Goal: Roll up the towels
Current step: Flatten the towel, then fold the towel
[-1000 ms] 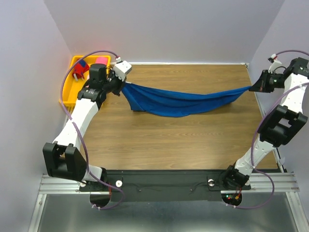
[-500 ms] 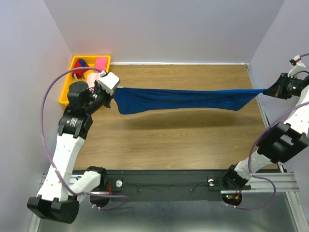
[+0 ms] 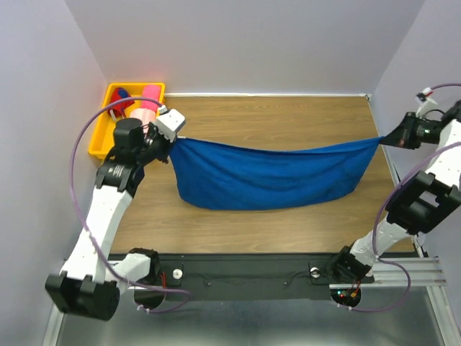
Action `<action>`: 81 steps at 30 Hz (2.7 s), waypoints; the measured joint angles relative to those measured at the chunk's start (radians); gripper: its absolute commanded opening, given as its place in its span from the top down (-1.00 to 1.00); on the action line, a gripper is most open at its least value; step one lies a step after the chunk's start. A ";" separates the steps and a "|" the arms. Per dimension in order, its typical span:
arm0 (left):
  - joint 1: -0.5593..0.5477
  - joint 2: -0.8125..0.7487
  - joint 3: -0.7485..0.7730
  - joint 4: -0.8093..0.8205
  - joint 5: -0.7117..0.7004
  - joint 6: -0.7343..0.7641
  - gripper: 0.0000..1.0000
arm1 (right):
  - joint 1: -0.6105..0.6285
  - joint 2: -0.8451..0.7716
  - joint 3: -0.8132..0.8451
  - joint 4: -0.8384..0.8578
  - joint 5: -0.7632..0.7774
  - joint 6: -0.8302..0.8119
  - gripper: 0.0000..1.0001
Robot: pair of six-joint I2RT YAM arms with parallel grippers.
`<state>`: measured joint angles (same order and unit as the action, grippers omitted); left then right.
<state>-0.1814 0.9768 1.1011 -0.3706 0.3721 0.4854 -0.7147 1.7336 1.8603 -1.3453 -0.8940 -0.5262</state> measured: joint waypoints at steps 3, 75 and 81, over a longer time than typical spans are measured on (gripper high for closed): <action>0.000 0.126 -0.011 0.046 -0.011 -0.016 1.00 | 0.084 0.095 -0.001 0.061 0.021 0.066 0.99; 0.071 0.342 -0.315 0.205 0.020 0.318 0.97 | 0.210 0.418 -0.195 0.151 0.278 -0.029 0.99; 0.071 0.280 -0.317 0.178 0.044 0.348 0.96 | 0.210 0.410 -0.165 0.149 0.279 -0.031 0.99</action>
<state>-0.1104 1.2568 0.7845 -0.1928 0.4160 0.8330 -0.5045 2.1433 1.6951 -1.1965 -0.6147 -0.5575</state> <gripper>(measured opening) 0.025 0.012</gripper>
